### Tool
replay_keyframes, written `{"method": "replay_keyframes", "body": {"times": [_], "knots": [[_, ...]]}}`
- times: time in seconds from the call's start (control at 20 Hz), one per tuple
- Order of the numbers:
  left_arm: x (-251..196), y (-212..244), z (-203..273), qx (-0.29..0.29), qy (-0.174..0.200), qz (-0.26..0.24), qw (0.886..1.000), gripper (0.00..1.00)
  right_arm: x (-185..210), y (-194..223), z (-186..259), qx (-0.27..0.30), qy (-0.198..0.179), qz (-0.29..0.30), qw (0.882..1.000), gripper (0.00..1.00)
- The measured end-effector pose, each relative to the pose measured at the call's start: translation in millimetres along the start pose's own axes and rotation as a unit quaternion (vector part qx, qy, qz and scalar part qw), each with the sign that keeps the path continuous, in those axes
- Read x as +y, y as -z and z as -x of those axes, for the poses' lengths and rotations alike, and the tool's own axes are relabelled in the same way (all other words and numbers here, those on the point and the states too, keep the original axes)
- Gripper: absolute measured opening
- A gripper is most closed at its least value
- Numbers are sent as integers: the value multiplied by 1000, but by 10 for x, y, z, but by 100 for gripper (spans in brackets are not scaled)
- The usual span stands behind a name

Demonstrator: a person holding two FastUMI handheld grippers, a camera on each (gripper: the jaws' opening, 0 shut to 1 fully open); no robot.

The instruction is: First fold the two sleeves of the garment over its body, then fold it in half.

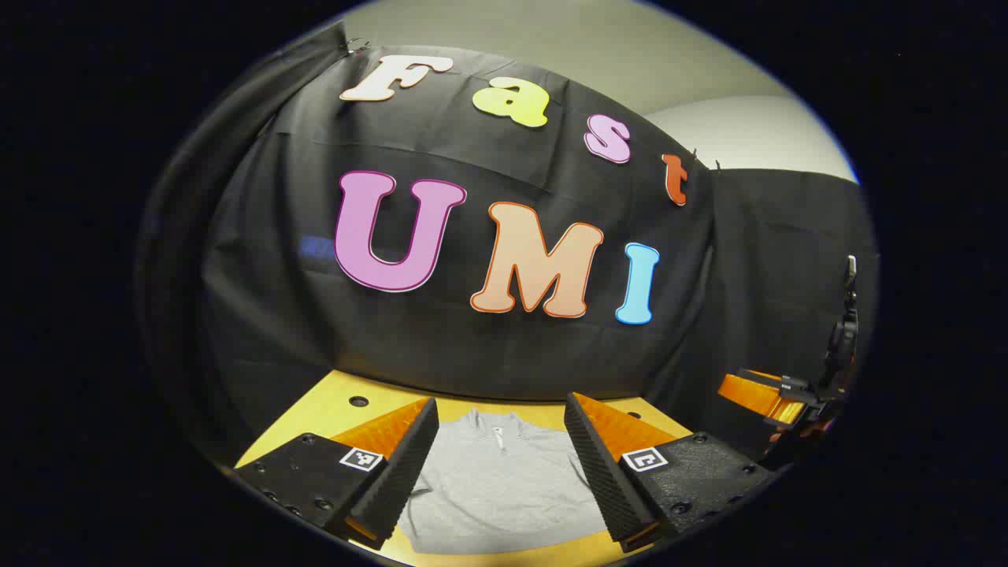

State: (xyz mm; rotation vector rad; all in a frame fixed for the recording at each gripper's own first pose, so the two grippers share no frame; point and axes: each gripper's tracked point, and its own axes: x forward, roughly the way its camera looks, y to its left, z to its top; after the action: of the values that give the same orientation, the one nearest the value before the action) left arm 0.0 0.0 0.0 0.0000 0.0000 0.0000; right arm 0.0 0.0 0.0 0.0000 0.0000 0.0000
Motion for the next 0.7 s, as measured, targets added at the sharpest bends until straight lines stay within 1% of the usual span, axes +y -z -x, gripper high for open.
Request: {"method": "replay_keyframes", "body": {"times": [0.35, 0.55, 0.65, 0.7], "knots": [[-17, 85, 89, 9, -15, 3, 1000, 94, -226, 48, 87, 8, 24, -11, 1000, 97], [-54, 127, 111, 14, -14, 3, 1000, 94, -384, 42, 169, 9, 38, -7, 999, 97], [-54, 136, 120, 16, -16, 0, 1000, 93, -462, 43, 196, 9, 44, -2, 999, 97], [-60, 146, 124, 16, -17, 1, 1000, 94, -521, 53, 216, 10, 48, -1, 999, 97]]}}
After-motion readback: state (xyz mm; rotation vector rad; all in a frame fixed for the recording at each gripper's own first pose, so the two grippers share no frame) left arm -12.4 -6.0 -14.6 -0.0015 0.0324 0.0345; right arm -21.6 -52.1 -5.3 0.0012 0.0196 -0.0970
